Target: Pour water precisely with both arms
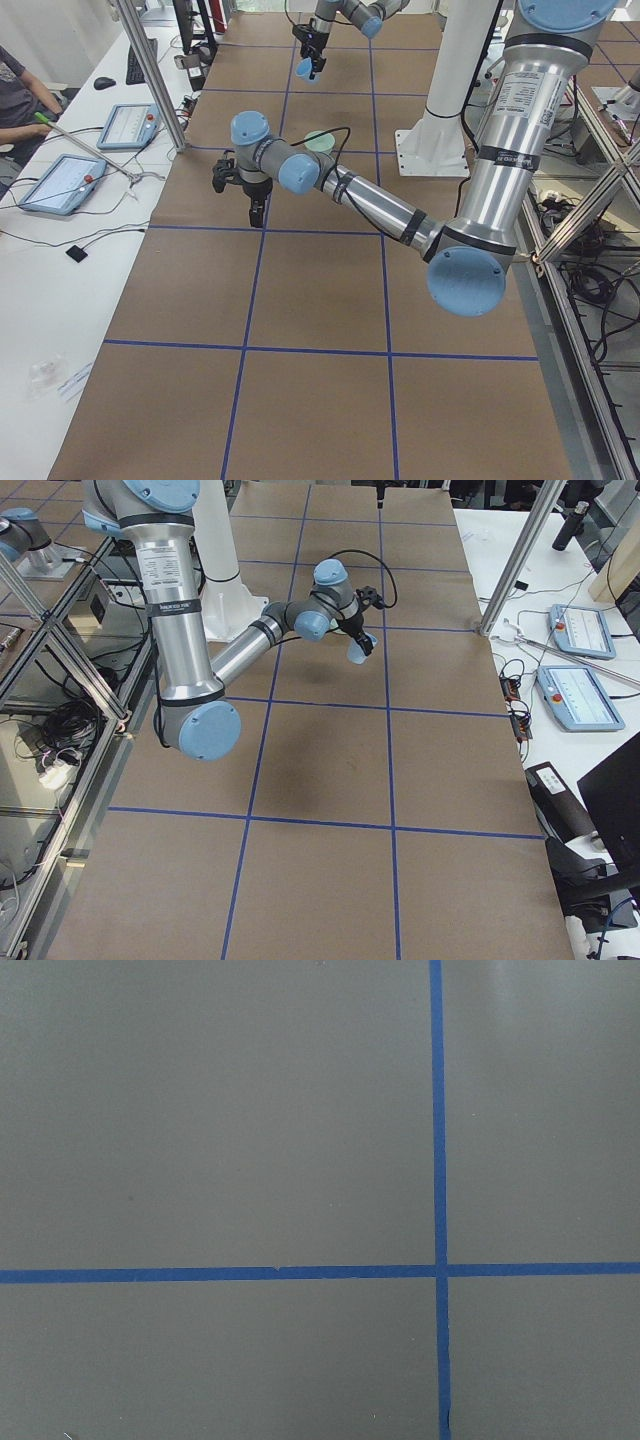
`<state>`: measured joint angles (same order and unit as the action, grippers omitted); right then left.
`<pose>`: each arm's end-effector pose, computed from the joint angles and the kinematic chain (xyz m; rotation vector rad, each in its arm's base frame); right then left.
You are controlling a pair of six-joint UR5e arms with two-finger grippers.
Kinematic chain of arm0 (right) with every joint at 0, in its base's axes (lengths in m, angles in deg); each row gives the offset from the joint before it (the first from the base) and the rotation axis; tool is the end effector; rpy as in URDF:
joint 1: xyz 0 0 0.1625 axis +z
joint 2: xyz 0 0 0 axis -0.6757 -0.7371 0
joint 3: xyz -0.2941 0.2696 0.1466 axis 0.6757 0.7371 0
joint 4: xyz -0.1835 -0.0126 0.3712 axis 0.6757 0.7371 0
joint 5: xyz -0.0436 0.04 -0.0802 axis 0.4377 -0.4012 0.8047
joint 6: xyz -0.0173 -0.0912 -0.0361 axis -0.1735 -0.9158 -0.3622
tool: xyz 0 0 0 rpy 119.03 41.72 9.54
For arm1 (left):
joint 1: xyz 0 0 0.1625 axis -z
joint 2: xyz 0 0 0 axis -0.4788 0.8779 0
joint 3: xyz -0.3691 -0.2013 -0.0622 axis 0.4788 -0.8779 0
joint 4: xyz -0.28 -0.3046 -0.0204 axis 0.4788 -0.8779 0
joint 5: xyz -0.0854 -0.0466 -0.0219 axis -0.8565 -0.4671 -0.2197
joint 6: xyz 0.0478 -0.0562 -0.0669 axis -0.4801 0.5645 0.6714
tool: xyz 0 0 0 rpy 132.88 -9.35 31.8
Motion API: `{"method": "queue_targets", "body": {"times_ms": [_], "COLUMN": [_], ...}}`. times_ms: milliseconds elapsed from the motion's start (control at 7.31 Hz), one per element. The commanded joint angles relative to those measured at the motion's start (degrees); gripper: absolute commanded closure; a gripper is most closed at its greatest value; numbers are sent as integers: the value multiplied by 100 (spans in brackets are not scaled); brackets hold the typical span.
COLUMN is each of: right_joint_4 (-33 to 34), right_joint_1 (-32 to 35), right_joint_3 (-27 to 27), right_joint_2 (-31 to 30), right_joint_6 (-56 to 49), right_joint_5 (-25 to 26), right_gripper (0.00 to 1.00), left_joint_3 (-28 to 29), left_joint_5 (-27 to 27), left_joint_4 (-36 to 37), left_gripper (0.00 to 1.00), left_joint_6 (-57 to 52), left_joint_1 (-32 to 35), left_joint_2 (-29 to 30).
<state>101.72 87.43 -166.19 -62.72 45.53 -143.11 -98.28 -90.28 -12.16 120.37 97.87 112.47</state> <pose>-0.2927 -0.4424 0.3472 0.6103 -0.7882 -0.3673 0.1425 -0.5583 0.4040 0.0947 0.8919 -0.0298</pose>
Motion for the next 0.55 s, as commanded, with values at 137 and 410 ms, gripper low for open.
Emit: {"method": "queue_targets", "body": {"times_ms": [137, 410], "right_joint_4": [-3365, -5808], "right_joint_1": [991, 992], "right_joint_3": [1189, 2550], "right_joint_2": [-1385, -1414], "right_joint_6": [186, 1195], "right_joint_5": [-813, -813], "right_gripper": [66, 66], "left_joint_3": [0, -44], "left_joint_5": [9, 9], "left_joint_4": [-10, -10], "left_gripper": [1, 1], "left_joint_6": [11, 12], "left_joint_1": [-9, 0], "left_joint_2": [19, 10]}}
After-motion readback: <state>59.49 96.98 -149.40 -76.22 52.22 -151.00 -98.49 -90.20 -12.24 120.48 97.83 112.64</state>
